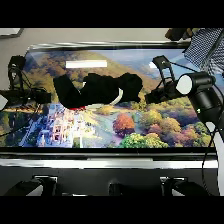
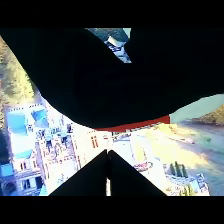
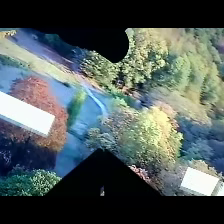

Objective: Fold the clothes and pants, and hang the long-sleeved shirts on hangers.

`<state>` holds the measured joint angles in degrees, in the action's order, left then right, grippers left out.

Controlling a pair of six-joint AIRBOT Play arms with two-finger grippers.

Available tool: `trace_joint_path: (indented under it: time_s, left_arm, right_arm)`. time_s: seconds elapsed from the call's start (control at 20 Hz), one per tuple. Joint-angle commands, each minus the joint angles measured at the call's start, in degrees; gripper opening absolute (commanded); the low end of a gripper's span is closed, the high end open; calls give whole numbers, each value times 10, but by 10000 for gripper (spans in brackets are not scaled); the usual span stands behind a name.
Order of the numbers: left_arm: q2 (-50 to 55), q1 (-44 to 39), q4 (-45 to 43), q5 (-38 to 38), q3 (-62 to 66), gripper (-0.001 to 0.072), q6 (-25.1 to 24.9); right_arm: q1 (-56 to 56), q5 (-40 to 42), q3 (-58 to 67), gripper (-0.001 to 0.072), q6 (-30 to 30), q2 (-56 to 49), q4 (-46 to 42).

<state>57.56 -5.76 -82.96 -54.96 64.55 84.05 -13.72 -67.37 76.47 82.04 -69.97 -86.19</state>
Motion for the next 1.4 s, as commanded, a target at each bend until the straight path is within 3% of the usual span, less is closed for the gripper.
trace_joint_path:
  time_s: [0.0, 0.25, 0.3, 0.35, 0.4, 0.5, 0.6, 0.7, 0.85, 1.15, 1.35]
  left_arm:
    - [0, 1, 0, 0, 0, 26, 0]
    - [0, 1, 0, 0, 0, 26, 0]
    - [0, 1, 0, 1, 0, 61, 0]
    - [0, 1, 0, -2, 0, 340, 3]
    - [0, 1, 0, -10, 0, 720, 34]
    - [4, 13, 1, -28, -8, 720, 102]
    - [13, 47, 34, -34, -40, 720, 136]
    - [33, 94, 141, -4, -95, 720, 134]
    - [85, 135, 286, 73, -160, 720, 82]
    - [234, 113, 423, 180, -165, 720, 72]
    - [279, 83, 479, 249, -162, 720, 71]
  right_arm:
    - [0, 0, 0, 47, 0, 0, 0]
    - [0, 0, 0, 48, 0, 0, 0]
    - [0, 0, 0, 48, 0, 0, 0]
    - [0, 0, 0, 48, 0, 0, 0]
    - [0, 0, 0, 48, 0, 0, 0]
    - [0, 0, 0, 48, 0, 0, 0]
    - [0, 0, 0, 48, 0, 0, 0]
    - [0, 0, 0, 48, 0, 0, 0]
    - [0, 0, 0, 48, 0, 0, 0]
    - [0, 0, 0, 48, 0, 0, 0]
    - [0, 0, 0, 48, 0, 0, 1]
